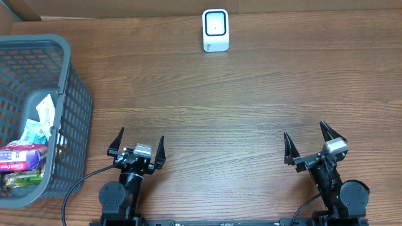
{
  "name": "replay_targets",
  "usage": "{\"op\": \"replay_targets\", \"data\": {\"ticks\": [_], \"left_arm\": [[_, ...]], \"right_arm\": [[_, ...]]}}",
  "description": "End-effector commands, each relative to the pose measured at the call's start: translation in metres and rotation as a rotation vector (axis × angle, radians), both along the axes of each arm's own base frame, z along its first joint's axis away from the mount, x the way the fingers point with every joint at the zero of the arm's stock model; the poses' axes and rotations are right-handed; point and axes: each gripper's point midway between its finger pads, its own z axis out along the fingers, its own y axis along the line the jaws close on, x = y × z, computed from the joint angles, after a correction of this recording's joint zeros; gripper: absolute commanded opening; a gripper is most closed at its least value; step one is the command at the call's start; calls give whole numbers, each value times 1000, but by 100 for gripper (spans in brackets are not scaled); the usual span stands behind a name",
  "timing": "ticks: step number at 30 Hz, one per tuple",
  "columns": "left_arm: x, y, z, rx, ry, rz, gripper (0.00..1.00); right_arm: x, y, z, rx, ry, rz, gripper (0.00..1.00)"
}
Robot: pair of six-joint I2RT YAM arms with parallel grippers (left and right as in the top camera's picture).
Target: Scan the item barcode
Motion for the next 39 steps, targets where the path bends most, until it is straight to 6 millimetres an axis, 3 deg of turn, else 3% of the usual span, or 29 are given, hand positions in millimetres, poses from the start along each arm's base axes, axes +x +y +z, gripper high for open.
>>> {"op": "replay_targets", "data": {"ticks": [1, 4, 10, 20, 29, 34, 39], "left_arm": [[1, 0, 8, -57, -28, 0, 100], [0, 0, 15, -91, -49, 2, 100], [-6, 0, 44, -127, -77, 0, 100], [-24, 0, 139, -327, -3, 13, 100], [-3, -1, 214, -327, 185, 38, 100], [19, -1, 243, -322, 384, 71, 100], [30, -8, 256, -327, 584, 67, 100]], "right_arm": [[-7, 16, 3, -7, -24, 101, 100], [-10, 19, 10, -4, -33, 122, 100], [-20, 21, 49, 8, -99, 138, 100], [-26, 33, 140, 2, -57, 219, 100], [-4, 38, 211, 6, 79, 244, 100], [10, 48, 233, 17, 218, 304, 100], [27, 49, 230, -27, 400, 313, 100]]}}
